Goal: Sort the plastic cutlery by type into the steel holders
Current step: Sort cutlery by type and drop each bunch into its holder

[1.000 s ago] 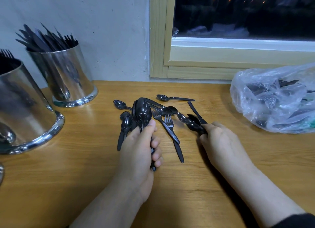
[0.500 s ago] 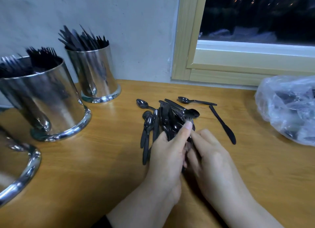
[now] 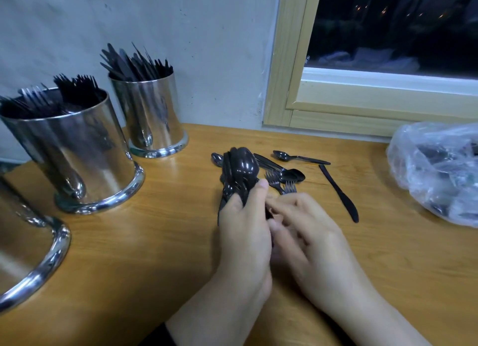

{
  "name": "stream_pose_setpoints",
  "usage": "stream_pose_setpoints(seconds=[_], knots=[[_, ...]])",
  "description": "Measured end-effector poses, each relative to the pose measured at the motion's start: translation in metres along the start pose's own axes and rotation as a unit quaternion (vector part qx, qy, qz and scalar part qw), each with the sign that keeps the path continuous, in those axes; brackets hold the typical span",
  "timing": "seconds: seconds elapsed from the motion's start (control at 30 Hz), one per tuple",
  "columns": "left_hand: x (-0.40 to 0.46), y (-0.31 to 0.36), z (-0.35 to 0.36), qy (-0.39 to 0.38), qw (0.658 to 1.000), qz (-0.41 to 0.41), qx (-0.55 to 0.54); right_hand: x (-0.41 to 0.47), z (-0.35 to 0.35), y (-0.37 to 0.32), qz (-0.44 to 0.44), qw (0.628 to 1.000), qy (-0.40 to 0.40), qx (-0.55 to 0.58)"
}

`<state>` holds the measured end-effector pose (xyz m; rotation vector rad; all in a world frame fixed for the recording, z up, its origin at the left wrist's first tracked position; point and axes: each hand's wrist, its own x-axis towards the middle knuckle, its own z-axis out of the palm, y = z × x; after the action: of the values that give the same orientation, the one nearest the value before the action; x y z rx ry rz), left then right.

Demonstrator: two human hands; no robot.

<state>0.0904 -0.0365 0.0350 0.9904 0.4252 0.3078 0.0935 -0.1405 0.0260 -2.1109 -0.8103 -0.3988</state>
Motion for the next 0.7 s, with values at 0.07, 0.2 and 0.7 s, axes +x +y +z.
stream_pose_setpoints(seconds=[0.07, 0.2, 0.7], knots=[[0.007, 0.006, -0.005, 0.021, 0.999, 0.040, 0.017, 0.004, -0.007, 0.012, 0.033, 0.994, 0.102, -0.025], [0.021, 0.023, -0.026, 0.047, 0.995, 0.086, 0.029, 0.011, -0.019, 0.047, 0.222, 0.966, 0.067, -0.111], [0.050, 0.032, -0.073, -0.029, 0.954, 0.122, 0.273, 0.032, -0.004, 0.055, 0.307, 0.925, -0.038, -0.222]])
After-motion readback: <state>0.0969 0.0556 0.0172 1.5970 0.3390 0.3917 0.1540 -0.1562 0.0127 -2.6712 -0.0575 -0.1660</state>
